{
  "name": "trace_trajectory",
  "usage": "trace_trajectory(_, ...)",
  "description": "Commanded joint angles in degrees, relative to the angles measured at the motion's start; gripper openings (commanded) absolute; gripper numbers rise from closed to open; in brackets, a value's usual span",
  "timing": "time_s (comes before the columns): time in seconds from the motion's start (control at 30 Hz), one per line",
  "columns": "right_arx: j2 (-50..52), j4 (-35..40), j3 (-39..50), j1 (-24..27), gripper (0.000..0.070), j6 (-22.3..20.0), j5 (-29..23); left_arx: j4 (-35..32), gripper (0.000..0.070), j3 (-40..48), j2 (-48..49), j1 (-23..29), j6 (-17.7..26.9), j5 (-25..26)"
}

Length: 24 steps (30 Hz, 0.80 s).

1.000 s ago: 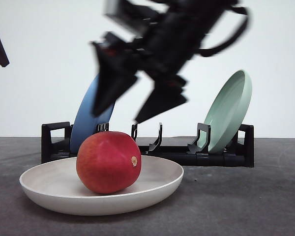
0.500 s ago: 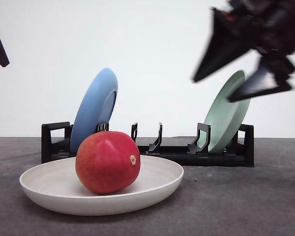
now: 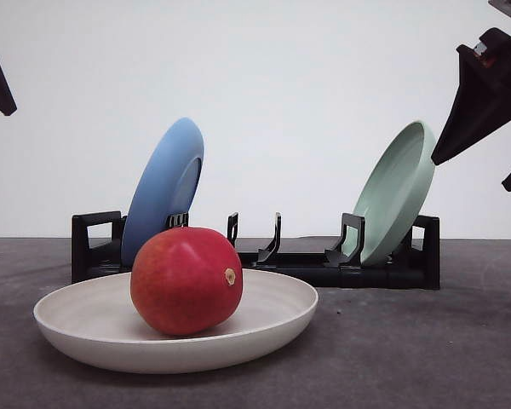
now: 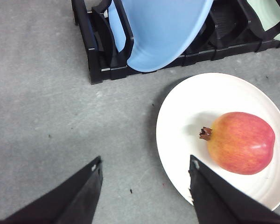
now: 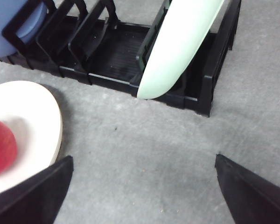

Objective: Place pomegranate in white plate

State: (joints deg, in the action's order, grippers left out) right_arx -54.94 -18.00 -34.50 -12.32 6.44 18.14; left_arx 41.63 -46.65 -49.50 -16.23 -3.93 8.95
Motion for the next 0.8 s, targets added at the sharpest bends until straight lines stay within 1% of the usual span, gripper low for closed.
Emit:
trace_trajectory(0.0, -0.3, -0.4, -0.2, -0.2, 0.0331, 0.6, -0.4, -0.4, 0.0129, -1.0, -0.3, 0.0, -0.1, 0.1)
trace_trajectory(0.03, -0.3, -0.8, -0.2, -0.2, 0.0146, 0.6, -0.9, -0.5, 0.0002, -1.0, -0.3, 0.0, -0.1, 0.1)
trace_trajectory(0.07, -0.3, -1.2, -0.2, -0.2, 0.0047, 0.4, -1.9, -0.8, 0.0006, -1.0, -0.3, 0.0, -0.1, 0.1)
trace_trajectory(0.1, -0.3, -1.3, -0.2, -0.2, 0.0028, 0.4, -2.8, -1.0, 0.0003, -1.0, -0.3, 0.0, -0.2, 0.1)
trace_trajectory(0.27, -0.3, -1.3, -0.2, -0.2, 0.0030, 0.4, -3.2, -0.1, 0.0000, -1.0, -0.2, 0.0, -0.2, 0.1)
trace_trajectory(0.77, -0.3, -1.2, -0.2, -0.2, 0.0030, 0.4, -3.2, -1.2, 0.0000, -0.1, 0.1, 0.2, -0.2, 0.1)
